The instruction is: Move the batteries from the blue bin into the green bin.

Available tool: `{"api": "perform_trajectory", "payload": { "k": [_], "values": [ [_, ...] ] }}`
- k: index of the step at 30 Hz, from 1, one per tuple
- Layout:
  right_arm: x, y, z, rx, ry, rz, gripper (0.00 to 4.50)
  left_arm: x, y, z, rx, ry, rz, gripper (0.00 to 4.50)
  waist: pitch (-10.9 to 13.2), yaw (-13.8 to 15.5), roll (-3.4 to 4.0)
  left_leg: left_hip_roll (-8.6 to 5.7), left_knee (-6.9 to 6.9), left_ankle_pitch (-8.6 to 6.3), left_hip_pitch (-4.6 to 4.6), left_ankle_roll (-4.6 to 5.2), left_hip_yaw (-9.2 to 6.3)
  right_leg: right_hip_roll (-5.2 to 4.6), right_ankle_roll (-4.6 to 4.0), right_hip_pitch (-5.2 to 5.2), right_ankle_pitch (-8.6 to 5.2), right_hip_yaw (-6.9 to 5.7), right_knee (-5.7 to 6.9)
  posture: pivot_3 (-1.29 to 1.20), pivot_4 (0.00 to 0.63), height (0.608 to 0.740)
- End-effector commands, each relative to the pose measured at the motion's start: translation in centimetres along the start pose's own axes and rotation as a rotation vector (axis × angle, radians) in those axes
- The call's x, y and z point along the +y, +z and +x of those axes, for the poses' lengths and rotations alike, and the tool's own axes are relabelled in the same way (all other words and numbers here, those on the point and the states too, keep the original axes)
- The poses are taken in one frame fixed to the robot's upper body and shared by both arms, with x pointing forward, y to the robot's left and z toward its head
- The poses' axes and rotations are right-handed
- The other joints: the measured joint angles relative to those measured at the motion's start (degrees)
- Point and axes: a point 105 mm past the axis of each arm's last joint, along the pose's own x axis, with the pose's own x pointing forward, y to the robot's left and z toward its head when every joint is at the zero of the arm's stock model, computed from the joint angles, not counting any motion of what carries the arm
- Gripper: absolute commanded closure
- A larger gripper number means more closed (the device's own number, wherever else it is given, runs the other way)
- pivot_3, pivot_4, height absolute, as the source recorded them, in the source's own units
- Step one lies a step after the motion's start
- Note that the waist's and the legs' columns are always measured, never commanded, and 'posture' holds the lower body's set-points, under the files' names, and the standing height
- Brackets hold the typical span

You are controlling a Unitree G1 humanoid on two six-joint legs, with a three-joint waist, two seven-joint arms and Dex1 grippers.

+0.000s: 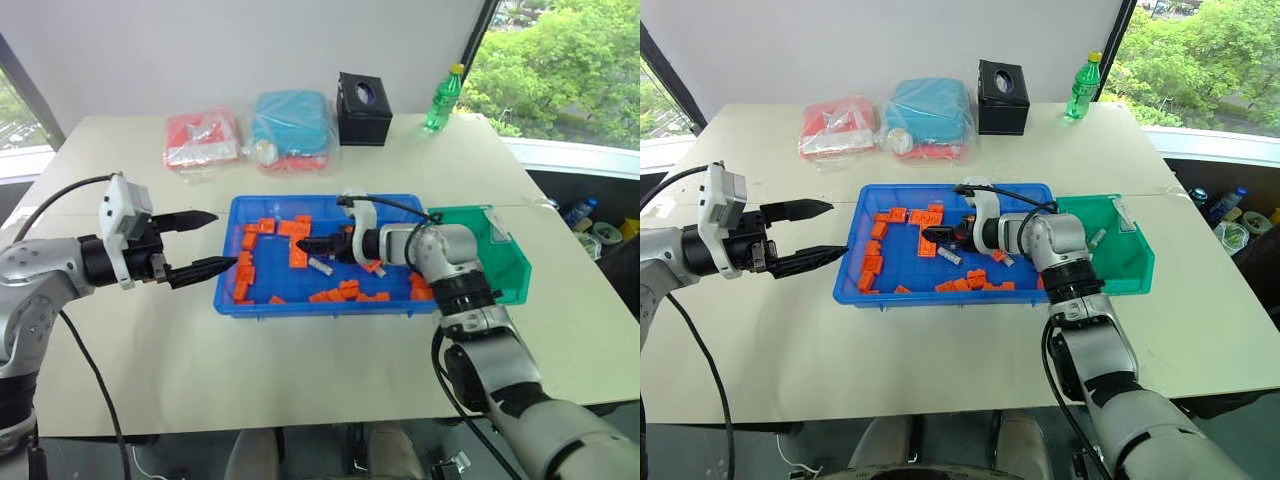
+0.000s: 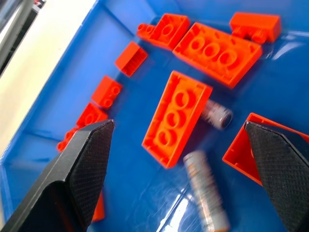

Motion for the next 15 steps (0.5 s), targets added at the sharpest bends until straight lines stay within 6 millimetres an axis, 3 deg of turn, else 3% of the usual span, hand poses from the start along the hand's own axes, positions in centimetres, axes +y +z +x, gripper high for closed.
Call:
{"api": "perform_trajectory", "payload": {
  "k": [1, 10, 15],
  "values": [
    [0.8, 0.2, 1.0, 0.009, 0.009, -0.043, 0.06, 0.1, 1.2, -0.4, -0.032, 0.02, 0.045, 0.0, 0.0, -0.4, -0.01, 0.0, -0.01, 0.0, 0.0, 0.0, -0.03, 0.01, 0.0, 0.01, 0.0, 0.0, 0.0, 0.0, 0.15, 0.733],
    [2.0, 3.1, -0.3, -0.07, -0.005, -0.224, 0.06, 0.3, 1.1, -0.6, -0.037, 0.038, 0.04, 0.0, 0.0, -0.6, -0.01, 0.0, -0.06, 0.0, 0.0, 0.0, -0.08, 0.04, 0.01, 0.02, -0.01, 0.01, -0.01, 0.0, 0.15, 0.733],
    [4.0, 3.9, -1.5, -0.092, 0.039, -0.285, 0.06, 0.5, 1.0, -0.4, -0.044, 0.039, 0.035, 0.0, 0.0, -0.6, -0.01, 0.0, -0.08, 0.0, -0.01, -0.01, -0.08, 0.04, 0.02, -0.02, -0.03, 0.01, -0.03, 0.0, 0.15, 0.733]
  ]
}}
